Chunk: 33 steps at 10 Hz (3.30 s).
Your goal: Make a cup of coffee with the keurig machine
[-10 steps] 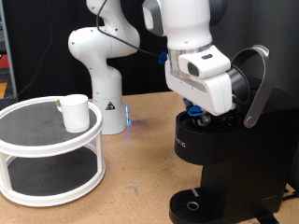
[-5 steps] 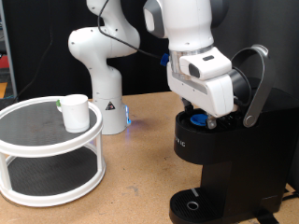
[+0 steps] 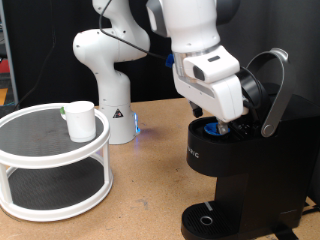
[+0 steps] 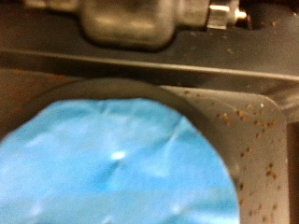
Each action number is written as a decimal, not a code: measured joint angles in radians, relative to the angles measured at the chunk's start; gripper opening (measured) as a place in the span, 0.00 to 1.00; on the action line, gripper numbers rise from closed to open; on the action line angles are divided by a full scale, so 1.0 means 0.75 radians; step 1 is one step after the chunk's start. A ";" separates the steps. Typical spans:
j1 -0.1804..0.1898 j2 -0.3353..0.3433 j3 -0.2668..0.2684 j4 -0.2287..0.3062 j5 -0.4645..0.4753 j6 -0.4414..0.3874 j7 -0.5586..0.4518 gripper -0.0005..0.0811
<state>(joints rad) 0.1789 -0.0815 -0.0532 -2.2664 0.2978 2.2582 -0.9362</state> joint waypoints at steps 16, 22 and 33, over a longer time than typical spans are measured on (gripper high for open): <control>-0.071 -0.264 -0.158 0.077 0.305 -0.244 -0.102 0.99; -0.071 -0.304 -0.208 0.180 0.309 -0.432 -0.055 0.99; -0.012 -0.214 -0.062 0.186 0.508 -0.308 -0.020 0.99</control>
<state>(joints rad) 0.1702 -0.2422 -0.0995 -2.1270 0.6788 2.0274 -0.9515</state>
